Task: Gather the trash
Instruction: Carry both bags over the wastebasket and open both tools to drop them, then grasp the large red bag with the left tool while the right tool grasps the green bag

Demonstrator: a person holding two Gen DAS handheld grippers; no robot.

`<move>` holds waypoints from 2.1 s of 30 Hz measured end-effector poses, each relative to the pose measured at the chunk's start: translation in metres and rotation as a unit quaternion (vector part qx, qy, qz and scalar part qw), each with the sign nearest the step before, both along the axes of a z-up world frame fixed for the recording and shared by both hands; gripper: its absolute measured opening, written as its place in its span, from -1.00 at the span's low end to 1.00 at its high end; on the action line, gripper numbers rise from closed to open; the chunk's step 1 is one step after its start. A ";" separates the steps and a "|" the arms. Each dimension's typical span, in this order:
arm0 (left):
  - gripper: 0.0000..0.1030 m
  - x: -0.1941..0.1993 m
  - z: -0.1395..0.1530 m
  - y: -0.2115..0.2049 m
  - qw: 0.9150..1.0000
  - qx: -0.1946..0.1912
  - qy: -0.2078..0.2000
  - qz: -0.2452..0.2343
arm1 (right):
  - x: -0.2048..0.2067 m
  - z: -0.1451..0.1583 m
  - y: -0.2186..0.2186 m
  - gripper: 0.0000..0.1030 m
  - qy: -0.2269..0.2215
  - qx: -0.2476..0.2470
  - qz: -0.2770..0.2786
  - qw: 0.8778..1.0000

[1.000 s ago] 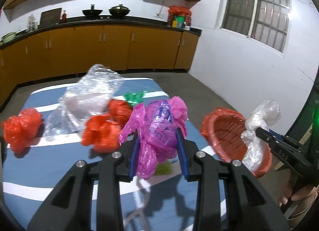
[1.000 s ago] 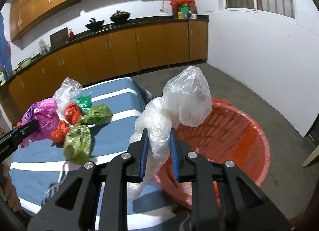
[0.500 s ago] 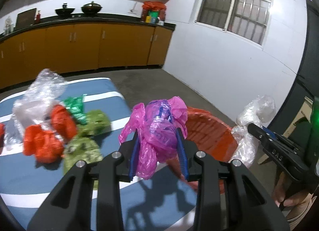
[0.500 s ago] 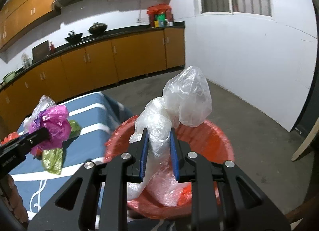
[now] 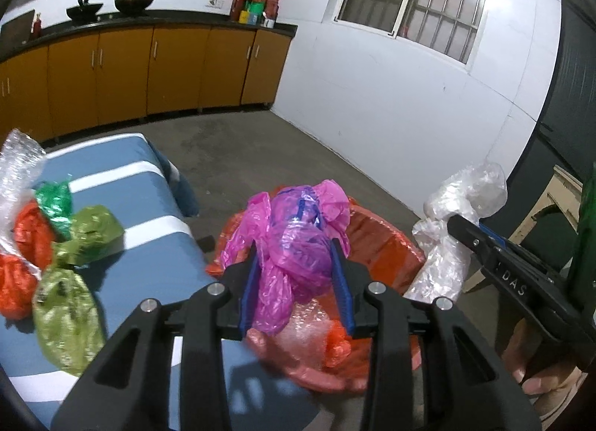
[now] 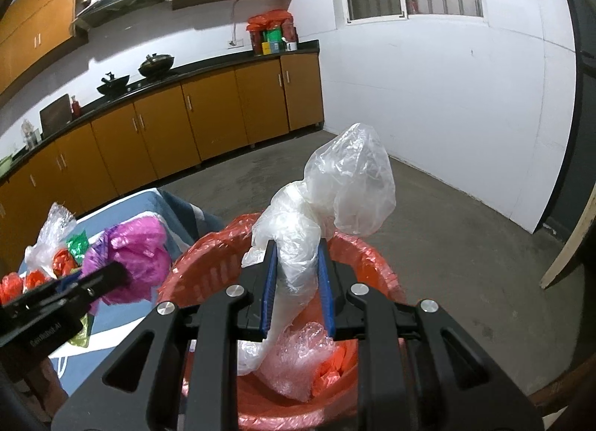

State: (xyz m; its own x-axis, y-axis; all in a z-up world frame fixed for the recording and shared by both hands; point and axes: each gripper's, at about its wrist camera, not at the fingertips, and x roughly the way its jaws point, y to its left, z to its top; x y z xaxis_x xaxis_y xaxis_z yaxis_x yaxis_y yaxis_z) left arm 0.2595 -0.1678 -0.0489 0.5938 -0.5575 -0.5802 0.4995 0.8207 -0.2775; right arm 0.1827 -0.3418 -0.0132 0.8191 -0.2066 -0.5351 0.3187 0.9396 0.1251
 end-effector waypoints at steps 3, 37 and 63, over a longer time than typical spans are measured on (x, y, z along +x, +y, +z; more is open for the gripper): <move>-0.27 0.006 -0.006 -0.007 1.000 0.001 0.010 -0.009 | 0.003 -0.001 -0.006 -0.55 0.000 0.007 -0.003 1.000; 0.40 -0.037 -0.006 0.179 0.966 0.114 -0.057 0.225 | 0.018 -0.002 0.116 0.09 0.007 -0.027 0.141 0.990; 0.42 -0.060 -0.020 0.352 0.913 0.120 -0.035 0.388 | 0.104 -0.060 0.274 0.13 0.088 0.001 0.255 0.963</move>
State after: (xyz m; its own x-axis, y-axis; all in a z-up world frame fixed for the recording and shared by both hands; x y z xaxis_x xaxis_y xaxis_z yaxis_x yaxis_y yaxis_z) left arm 0.1994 0.1839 -0.0690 0.7962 0.1863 -0.5757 -0.2496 0.9678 -0.0321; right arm 0.2870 -0.0683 -0.0730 0.7100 0.1995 -0.6753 -0.1677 0.9793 0.1131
